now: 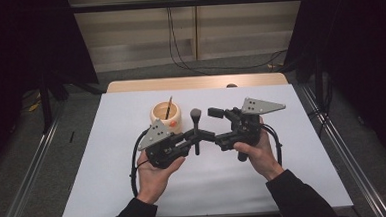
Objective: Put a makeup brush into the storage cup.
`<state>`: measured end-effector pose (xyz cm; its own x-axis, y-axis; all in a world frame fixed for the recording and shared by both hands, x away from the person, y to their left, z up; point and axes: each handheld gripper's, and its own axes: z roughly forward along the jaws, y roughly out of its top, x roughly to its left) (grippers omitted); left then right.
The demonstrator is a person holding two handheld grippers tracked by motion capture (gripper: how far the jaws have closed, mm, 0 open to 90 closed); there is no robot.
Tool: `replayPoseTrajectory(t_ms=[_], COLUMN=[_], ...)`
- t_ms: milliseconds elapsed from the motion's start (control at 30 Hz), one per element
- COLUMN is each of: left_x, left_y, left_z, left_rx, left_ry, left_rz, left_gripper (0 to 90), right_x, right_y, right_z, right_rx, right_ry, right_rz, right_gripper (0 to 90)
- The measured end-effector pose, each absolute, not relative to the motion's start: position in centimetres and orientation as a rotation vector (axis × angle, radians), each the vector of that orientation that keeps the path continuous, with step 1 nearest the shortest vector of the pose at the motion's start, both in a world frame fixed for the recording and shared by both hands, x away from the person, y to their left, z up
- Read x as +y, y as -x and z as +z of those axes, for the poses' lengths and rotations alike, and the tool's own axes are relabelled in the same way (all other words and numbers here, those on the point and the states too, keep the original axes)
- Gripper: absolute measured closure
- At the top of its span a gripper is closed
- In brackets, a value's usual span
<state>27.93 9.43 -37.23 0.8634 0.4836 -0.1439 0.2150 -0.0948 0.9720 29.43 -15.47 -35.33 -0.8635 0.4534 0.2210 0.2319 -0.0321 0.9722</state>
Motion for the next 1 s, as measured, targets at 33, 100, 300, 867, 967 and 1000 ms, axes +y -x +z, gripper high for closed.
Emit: replayPoseTrajectory(t_ms=[33,100,300,867,967,1000], left_x=[9.5,9.6,10.1,10.9,11.0,11.1], left_y=[-27.9,-27.9,-28.1,-28.3,-28.3,-28.3], left_z=[-37.2,-37.2,-37.2,-36.9,-36.9,-36.9], left_rx=[0.553,0.548,0.558,0.553,0.571,0.563], left_ry=[-1.671,-1.67,-1.663,-1.68,-1.668,-1.666], left_rz=[0.246,0.244,0.258,0.279,0.288,0.283], left_gripper=[78.9,78.9,78.9,78.9,78.9,78.9], right_x=[-15.5,-15.5,-15.7,-18.1,-18.6,-18.6], right_y=[-29.5,-29.5,-29.3,-28.5,-28.3,-28.2], right_z=[-35.3,-35.3,-35.2,-36.0,-36.1,-36.1], right_rx=[2.059,2.058,2.02,1.951,1.938,1.933], right_ry=[-0.741,-0.745,-0.754,-0.869,-0.884,-0.882], right_rz=[2.012,2.008,1.975,1.849,1.851,1.857], right_gripper=[8.5,7.4,0.0,0.9,1.1,1.1])
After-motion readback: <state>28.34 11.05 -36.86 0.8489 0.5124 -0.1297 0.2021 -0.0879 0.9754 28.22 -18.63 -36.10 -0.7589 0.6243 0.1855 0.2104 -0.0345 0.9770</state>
